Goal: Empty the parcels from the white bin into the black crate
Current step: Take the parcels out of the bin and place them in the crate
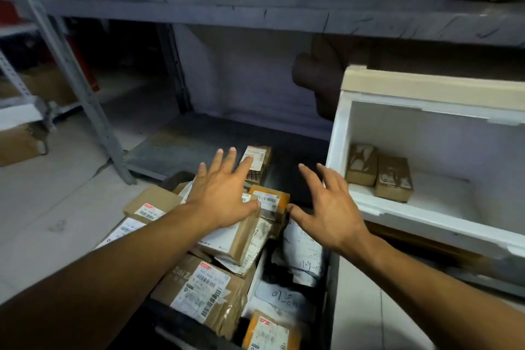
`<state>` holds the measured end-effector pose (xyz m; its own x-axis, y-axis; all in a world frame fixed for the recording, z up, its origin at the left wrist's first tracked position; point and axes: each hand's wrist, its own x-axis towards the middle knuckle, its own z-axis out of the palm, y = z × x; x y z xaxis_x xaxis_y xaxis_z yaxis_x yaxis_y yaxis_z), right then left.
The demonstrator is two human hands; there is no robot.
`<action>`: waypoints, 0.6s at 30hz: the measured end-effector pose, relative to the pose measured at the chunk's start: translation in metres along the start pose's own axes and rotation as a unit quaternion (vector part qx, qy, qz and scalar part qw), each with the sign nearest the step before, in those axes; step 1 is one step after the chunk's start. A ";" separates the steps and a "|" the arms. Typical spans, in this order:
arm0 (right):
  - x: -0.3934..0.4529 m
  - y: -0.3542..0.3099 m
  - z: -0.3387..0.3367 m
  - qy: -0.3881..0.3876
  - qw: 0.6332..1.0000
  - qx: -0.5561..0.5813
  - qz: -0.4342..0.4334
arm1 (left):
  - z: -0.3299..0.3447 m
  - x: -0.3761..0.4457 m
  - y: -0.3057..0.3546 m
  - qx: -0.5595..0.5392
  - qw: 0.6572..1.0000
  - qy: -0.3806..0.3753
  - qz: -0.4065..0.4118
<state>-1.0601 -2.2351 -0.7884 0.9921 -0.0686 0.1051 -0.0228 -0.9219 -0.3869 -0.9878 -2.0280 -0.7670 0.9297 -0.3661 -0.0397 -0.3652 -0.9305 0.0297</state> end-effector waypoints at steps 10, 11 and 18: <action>-0.050 0.023 -0.059 0.041 0.997 -0.054 0.021 | -0.034 -0.018 0.070 0.006 0.997 0.027 0.071; -0.055 0.027 -0.065 0.044 0.997 -0.059 0.024 | -0.036 -0.019 0.077 0.006 0.996 0.027 0.079; -0.079 0.062 -0.095 0.064 0.993 -0.083 0.054 | -0.043 -0.022 0.126 0.005 0.991 0.048 0.126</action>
<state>-1.1521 -2.3231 -0.7337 0.9594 -0.2076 0.1907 -0.1580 -0.9562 -0.2464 -1.0522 -2.1368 -0.7195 0.8086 -0.5850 0.0633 -0.5869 -0.8095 0.0156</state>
